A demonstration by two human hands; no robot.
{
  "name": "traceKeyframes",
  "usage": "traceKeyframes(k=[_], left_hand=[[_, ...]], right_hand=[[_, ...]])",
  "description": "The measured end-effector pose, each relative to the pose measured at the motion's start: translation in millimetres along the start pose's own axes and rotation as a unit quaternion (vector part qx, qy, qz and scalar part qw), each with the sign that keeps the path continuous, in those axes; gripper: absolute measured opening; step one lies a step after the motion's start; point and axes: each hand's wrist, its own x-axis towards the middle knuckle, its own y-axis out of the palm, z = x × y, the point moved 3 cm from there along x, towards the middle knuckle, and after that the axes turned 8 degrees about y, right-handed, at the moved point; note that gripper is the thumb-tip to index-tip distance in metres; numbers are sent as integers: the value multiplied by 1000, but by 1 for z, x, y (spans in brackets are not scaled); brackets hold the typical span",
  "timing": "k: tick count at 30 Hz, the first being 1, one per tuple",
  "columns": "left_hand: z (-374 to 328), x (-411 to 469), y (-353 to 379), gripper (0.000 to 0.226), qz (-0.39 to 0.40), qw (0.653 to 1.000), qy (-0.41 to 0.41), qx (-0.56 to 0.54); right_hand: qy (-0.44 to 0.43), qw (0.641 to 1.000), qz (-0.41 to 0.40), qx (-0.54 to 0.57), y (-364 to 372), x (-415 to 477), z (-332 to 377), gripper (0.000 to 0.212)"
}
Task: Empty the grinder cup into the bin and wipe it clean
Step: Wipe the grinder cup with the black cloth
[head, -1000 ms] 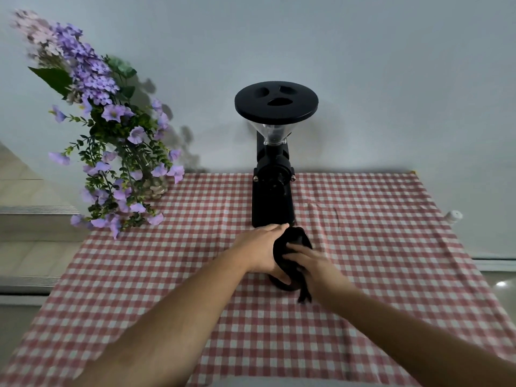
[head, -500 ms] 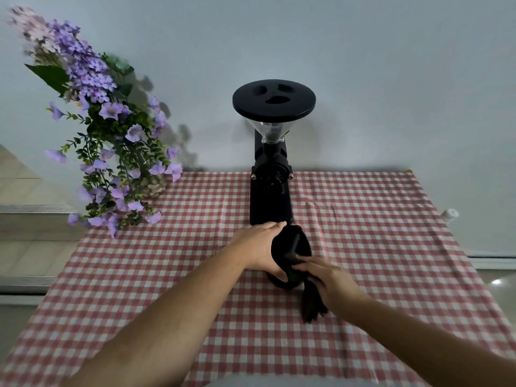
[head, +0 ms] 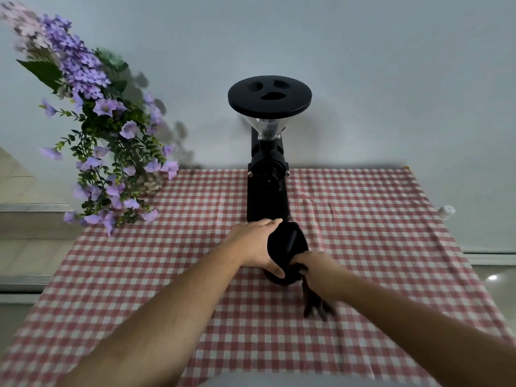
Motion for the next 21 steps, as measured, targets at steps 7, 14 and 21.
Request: traceKeyframes(k=[7, 14, 21], left_hand=[[2, -4, 1, 132, -13, 997, 11, -73], [6, 2, 7, 138, -9, 999, -12, -31], [6, 2, 8, 136, -4, 999, -10, -30]], right_hand=[[-50, 992, -50, 108, -74, 10, 17, 33], [-124, 979, -118, 107, -4, 1, 12, 42], [-197, 963, -93, -156, -32, 22, 1, 57]])
